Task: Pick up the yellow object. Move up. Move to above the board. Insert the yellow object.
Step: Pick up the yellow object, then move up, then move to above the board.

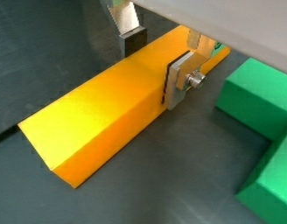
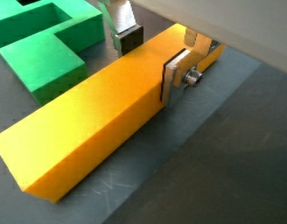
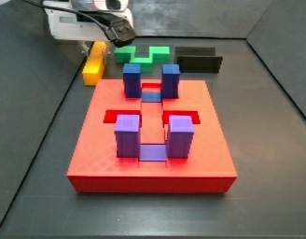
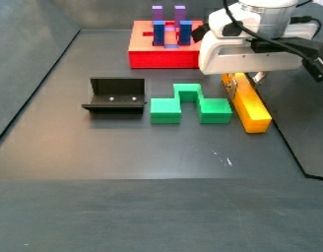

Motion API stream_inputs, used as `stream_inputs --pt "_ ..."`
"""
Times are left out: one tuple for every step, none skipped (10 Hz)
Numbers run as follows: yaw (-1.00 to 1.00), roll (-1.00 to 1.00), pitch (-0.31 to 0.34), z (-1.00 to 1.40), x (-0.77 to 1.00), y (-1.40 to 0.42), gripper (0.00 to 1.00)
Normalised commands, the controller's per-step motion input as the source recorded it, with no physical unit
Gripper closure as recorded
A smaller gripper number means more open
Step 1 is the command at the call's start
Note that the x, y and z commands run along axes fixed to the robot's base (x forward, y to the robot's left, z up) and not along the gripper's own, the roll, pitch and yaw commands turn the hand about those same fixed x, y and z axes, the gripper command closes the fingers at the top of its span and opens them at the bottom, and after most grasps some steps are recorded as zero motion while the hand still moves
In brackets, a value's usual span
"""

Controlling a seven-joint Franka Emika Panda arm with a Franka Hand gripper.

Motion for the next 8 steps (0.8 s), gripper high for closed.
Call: stream_inputs --pt "0.00 0.00 0.000 0.00 0.00 0.00 1.00" --pt "0.00 0.00 0.000 0.00 0.00 0.00 1.00" --pt "0.00 0.00 0.000 0.00 0.00 0.00 1.00" --pt "0.00 0.00 0.000 0.83 0.00 0.00 1.00" --pt "-0.03 0.00 -0.015 0.85 0.04 -0.05 1.00" --pt "-0.03 -0.01 0.025 0.70 -0.02 -0.05 1.00" --pt "-0.01 0.00 0.014 0.42 -0.01 -0.02 1.00" --pt "0.00 0.00 0.000 1.40 0.00 0.00 1.00"
